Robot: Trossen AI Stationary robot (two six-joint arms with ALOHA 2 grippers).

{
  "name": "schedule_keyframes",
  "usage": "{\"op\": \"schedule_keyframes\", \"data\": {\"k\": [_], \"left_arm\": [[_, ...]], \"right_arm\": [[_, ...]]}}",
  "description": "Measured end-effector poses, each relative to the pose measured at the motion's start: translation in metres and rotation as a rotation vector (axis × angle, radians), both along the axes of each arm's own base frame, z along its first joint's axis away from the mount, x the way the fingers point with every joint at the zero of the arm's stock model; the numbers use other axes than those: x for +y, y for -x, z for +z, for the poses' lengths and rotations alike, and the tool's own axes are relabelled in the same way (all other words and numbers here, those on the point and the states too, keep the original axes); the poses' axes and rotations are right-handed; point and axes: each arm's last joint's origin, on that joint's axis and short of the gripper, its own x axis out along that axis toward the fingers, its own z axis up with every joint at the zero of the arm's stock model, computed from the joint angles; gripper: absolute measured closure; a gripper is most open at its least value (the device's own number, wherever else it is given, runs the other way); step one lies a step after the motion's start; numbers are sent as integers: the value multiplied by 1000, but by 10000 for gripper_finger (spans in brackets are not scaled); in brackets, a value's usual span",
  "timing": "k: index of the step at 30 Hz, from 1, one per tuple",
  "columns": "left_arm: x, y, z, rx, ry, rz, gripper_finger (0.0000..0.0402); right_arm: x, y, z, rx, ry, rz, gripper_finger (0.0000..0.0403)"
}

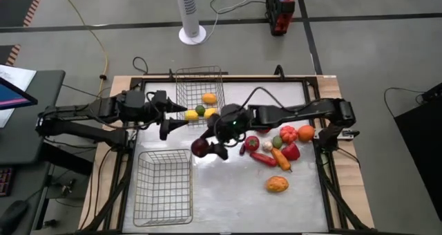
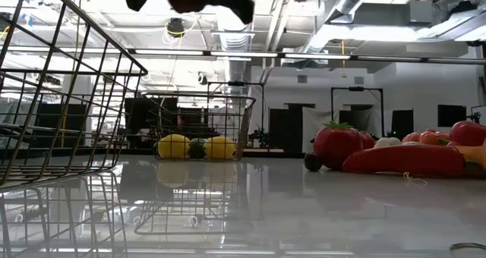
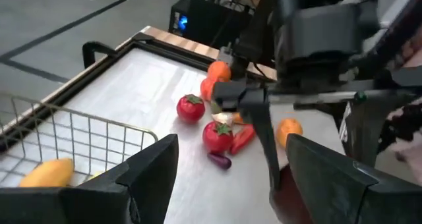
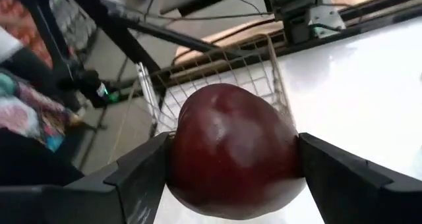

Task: Sort produce into baskets
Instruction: Put the red apple into the top wire basket

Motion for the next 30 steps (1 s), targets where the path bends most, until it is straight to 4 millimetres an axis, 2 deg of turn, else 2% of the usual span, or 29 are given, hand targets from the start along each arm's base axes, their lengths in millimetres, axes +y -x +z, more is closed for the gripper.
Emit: {"op": "schedule_keyframes", "data": {"k": [3, 7, 12, 16, 21, 24, 27, 30], "left_arm": [[-3, 2, 1, -4, -32, -31, 133], [-13, 14, 8, -66, -81, -93, 136], [-22, 36, -2, -100, -56, -121, 153], [-26, 46, -11, -100, 34, -132, 162], [-30, 45, -21, -27, 138, -109, 163], [-32, 45, -19, -44, 177, -98, 163], [-31, 46, -14, -106, 218, -63, 163], [-32, 46, -10, -144, 260, -59, 163]], "right_arm": [[11, -9, -10, 9, -63, -14, 61], [22, -13, -12, -17, -105, -25, 61], [27, -13, -10, -40, -78, -55, 61], [20, -14, -10, -46, -70, -69, 61], [17, -16, -6, -104, -4, -56, 61], [11, -16, -7, -106, 70, -129, 61], [-6, -16, -7, -107, 152, -214, 61], [-21, -17, 4, -180, 176, -213, 61]]}}
